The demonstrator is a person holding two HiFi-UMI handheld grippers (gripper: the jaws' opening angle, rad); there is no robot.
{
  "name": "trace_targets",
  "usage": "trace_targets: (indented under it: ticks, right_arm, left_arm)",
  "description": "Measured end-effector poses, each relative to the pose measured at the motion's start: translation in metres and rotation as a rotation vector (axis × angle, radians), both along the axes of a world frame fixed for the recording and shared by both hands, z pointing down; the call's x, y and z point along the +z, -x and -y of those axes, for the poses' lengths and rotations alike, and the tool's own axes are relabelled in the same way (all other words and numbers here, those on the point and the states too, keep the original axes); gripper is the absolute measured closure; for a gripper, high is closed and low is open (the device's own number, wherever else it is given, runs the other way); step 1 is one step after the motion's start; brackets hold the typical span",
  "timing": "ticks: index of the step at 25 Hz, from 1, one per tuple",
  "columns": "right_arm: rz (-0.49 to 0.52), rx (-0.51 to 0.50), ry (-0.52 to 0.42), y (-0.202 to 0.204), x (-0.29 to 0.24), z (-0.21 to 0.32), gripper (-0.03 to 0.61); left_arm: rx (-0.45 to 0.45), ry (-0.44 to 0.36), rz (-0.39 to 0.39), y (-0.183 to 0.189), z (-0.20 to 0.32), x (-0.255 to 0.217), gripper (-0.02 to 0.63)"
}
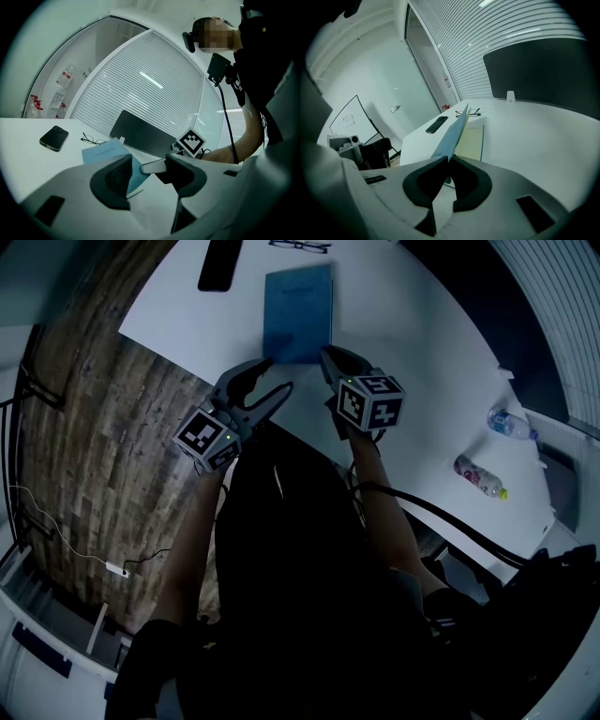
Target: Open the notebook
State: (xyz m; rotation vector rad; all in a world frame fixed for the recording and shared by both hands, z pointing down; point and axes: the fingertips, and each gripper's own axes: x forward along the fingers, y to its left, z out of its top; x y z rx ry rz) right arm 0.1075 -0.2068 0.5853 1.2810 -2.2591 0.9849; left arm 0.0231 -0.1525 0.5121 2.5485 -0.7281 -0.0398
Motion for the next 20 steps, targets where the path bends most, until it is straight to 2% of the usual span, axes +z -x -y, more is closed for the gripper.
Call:
trace_targets:
  ticks: [20]
  right_arm:
    - [0.001, -0.047, -0.048, 0.033, -0.037, 0.0, 0.554]
  left_arm:
    - [0.001, -0.02, -0.022, 0.019, 0.002, -0.027, 0.394]
